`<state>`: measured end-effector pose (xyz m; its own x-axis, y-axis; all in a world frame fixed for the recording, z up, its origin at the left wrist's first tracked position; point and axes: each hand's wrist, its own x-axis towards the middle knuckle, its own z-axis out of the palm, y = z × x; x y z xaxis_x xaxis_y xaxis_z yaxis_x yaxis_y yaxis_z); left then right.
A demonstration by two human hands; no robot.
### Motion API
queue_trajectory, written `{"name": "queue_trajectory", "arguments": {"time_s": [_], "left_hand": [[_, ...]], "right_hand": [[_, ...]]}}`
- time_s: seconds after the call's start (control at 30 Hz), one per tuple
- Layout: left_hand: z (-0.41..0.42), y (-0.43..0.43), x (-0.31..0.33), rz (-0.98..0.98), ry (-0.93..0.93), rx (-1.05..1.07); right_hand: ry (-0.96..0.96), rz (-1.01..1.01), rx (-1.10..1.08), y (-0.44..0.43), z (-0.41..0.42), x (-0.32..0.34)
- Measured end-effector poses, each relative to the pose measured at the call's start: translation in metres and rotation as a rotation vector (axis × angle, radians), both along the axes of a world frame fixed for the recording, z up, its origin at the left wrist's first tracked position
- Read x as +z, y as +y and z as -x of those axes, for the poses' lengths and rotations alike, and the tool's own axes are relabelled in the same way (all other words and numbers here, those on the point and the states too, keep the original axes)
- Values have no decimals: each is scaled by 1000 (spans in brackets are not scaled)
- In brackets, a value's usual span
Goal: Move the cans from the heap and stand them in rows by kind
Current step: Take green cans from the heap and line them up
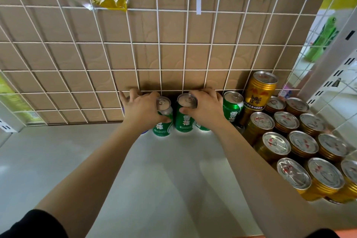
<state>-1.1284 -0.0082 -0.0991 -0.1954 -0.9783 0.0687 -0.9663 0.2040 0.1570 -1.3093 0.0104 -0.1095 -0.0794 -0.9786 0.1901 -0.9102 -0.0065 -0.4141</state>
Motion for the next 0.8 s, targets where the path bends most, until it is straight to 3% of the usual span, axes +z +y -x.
{"name": "queue_trajectory", "arguments": {"time_s": [0.17, 0.33, 0.43, 0.6, 0.8], "left_hand": [[6, -8, -5, 84, 105, -56], [3, -15, -4, 48, 180, -82], [3, -14, -6, 54, 136, -74], [3, -7, -7, 115, -96, -69], [-10, -2, -11, 179, -58, -101]], "right_hand": [[73, -13, 52, -2, 2, 1], [116, 38, 65, -2, 0, 2], [117, 41, 75, -3, -1, 2], [166, 63, 97, -1, -5, -4], [202, 84, 41, 22, -14, -6]]}}
